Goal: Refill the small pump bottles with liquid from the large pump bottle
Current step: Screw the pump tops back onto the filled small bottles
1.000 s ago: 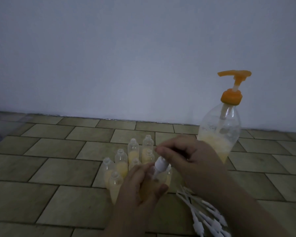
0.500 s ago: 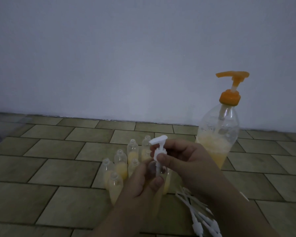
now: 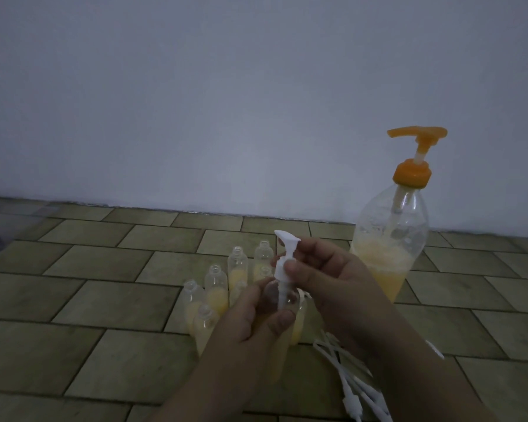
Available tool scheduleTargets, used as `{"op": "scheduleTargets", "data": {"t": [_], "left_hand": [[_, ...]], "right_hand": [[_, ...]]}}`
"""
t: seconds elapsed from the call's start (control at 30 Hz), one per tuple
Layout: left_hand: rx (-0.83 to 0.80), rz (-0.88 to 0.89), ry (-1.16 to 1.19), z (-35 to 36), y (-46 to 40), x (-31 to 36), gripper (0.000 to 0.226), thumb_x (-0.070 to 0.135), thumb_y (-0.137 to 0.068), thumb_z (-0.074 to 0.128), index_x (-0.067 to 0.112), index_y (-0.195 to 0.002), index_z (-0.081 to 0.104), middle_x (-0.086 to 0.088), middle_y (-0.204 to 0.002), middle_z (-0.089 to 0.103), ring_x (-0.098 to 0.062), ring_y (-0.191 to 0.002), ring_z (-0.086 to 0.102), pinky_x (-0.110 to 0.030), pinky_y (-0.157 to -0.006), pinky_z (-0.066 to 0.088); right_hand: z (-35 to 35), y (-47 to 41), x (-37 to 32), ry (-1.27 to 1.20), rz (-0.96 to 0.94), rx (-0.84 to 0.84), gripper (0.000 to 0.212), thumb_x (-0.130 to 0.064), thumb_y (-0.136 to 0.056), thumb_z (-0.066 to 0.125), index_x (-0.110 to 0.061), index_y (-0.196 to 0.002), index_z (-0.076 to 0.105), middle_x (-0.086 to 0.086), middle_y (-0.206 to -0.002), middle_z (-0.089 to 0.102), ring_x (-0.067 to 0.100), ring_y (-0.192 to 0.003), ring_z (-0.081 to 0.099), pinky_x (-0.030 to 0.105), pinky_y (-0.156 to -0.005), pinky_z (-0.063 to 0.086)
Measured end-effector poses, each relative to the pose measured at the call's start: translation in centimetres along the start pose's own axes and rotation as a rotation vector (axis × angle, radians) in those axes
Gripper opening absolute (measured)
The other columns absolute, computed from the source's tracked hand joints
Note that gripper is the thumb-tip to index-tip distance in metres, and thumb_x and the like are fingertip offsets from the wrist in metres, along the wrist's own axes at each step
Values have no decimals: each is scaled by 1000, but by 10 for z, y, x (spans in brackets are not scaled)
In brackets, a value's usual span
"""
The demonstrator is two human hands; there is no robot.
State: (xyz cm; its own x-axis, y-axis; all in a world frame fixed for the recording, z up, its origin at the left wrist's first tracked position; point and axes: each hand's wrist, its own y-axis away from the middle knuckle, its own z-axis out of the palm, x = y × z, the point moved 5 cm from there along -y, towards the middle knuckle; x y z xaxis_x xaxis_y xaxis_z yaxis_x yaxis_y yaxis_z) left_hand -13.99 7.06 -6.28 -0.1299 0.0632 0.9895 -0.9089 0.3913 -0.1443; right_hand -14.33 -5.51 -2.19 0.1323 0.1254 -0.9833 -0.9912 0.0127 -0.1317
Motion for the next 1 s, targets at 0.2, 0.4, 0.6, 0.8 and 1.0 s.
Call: {"op": "scheduleTargets", "data": {"t": [0.2,0.4,0.6,0.8,1.0], "left_hand": [[-69,-119,185,-4,0,-2,35,37,-64,78,27,-97,73,3,-96,74,-10,-92,67,-21,-76,49],[-323,-253,671,8,7,6,53,33,-58,88,-1,-95,72,-17,-87,70,-24,-75,67,-31,-68,55],[-121,-228,374,-1,1,0,25,28,-70,71,11,-88,75,-9,-85,72,-17,-78,67,-24,-68,54],[-61,-237,280,-9,-2,2,23,30,-75,73,14,-92,74,-12,-87,72,-16,-79,66,-23,-67,53],[-73,-213,274,-7,-2,7,24,27,-70,64,17,-89,75,-12,-91,72,-14,-78,66,-27,-72,52]], "right_hand": [[1,0,3,-114,5,-60,21,-25,-68,80,-14,-84,74,8,-87,70,18,-79,65,27,-68,52],[10,6,14,-467,135,-221,38,-28,-60,86,-10,-90,73,8,-90,71,15,-66,64,27,-51,50],[0,1,12,-145,111,29,34,-19,-54,87,-11,-76,63,4,-71,64,16,-63,61,25,-51,47],[-2,-2,11,-245,106,72,27,-12,-64,79,-7,-87,64,11,-90,71,19,-79,64,25,-64,49],[-1,-1,7,-179,101,39,15,-22,-78,67,-9,-85,71,9,-95,72,22,-87,64,31,-73,49]]}}
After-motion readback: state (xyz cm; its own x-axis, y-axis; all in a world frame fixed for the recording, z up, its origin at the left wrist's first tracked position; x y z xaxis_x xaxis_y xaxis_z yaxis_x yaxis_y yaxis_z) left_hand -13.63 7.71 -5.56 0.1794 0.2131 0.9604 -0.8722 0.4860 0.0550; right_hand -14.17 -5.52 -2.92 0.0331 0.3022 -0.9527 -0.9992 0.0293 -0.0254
